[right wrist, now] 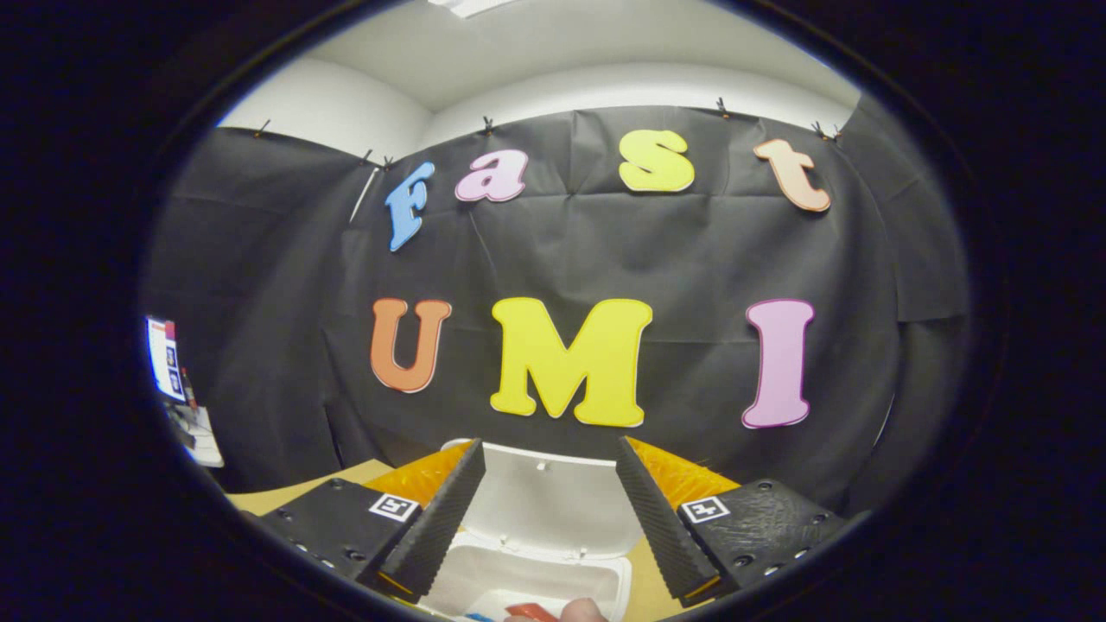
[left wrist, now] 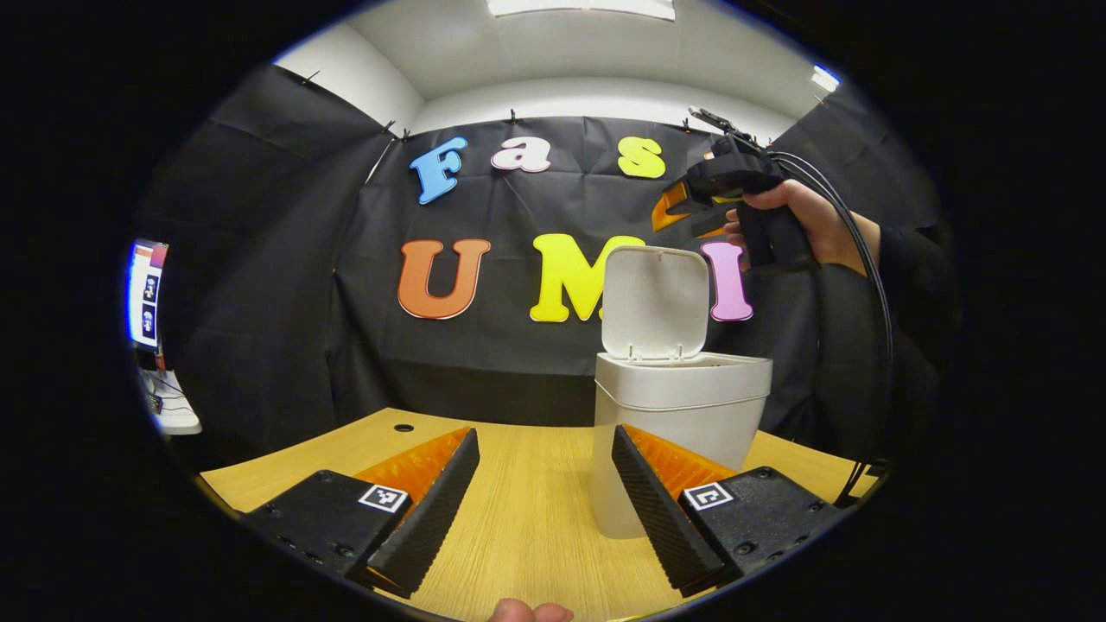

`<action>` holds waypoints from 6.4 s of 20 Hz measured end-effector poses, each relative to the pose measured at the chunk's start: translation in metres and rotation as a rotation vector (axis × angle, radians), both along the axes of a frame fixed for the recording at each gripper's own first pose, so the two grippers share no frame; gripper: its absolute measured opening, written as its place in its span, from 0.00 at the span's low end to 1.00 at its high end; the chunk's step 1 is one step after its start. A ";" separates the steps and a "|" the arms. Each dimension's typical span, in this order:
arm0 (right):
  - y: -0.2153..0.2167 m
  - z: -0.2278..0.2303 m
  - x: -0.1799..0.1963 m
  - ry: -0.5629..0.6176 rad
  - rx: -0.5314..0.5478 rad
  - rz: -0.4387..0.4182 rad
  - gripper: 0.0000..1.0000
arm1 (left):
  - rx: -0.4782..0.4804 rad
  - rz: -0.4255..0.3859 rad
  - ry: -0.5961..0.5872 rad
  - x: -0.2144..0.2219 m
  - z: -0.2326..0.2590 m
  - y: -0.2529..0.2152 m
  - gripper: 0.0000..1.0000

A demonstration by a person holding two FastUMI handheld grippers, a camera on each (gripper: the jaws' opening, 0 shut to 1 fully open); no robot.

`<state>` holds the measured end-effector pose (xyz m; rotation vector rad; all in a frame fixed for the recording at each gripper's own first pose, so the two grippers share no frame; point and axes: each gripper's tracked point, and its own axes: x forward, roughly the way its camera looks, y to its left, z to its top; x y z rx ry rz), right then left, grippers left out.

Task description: Press the lid of the desktop garbage bin to open it, pick up the crumpled paper on the desktop and throw it into the bin, then pick up the pop can on the desktop and drop it into the bin, and finally close the garbage bin lid.

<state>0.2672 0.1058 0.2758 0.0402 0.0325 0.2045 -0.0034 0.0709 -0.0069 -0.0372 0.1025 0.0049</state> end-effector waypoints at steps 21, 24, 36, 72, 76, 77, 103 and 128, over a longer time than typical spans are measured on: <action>0.008 -0.041 0.031 0.268 0.047 0.002 0.95 | -0.022 -0.005 0.013 0.000 -0.001 0.001 1.00; 0.006 -0.050 0.013 0.255 0.037 0.002 0.95 | -0.030 -0.021 0.021 0.002 -0.004 -0.008 0.99; 0.020 -0.108 -0.090 0.174 -0.070 0.081 0.91 | -0.056 -0.055 0.013 0.002 -0.002 -0.033 0.99; 0.006 -0.194 -0.124 0.106 -0.023 0.058 0.97 | -0.056 -0.015 0.001 0.003 -0.002 -0.024 0.97; -0.018 -0.176 -0.141 0.028 0.057 0.018 0.96 | -0.037 -0.022 -0.008 0.002 0.000 -0.028 0.97; -0.024 -0.176 -0.149 0.013 0.061 0.010 0.97 | -0.038 -0.024 -0.011 0.002 0.001 -0.030 0.97; -0.109 -0.276 -0.265 -0.087 0.013 -0.214 0.96 | -0.020 -0.044 -0.044 -0.003 0.013 -0.043 0.97; -0.100 -0.278 -0.264 -0.094 -0.002 -0.208 0.97 | -0.002 -0.055 -0.029 -0.004 0.007 -0.047 0.97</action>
